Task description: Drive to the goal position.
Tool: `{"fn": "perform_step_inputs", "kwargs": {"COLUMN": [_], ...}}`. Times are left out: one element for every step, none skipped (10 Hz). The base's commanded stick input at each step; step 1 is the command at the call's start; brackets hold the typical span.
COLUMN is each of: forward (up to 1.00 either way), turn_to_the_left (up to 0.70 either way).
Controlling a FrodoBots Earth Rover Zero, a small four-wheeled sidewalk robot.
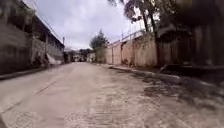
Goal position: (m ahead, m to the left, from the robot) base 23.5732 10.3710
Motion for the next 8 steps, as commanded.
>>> {"fn": "perform_step_inputs", "kwargs": {"forward": [1.00, 1.00, 1.00, 1.00, 1.00, 1.00, 1.00, 1.00], "turn_to_the_left": [0.00, 0.00, 0.00, 0.00, 0.01, 0.02, 0.03, 0.03]}}
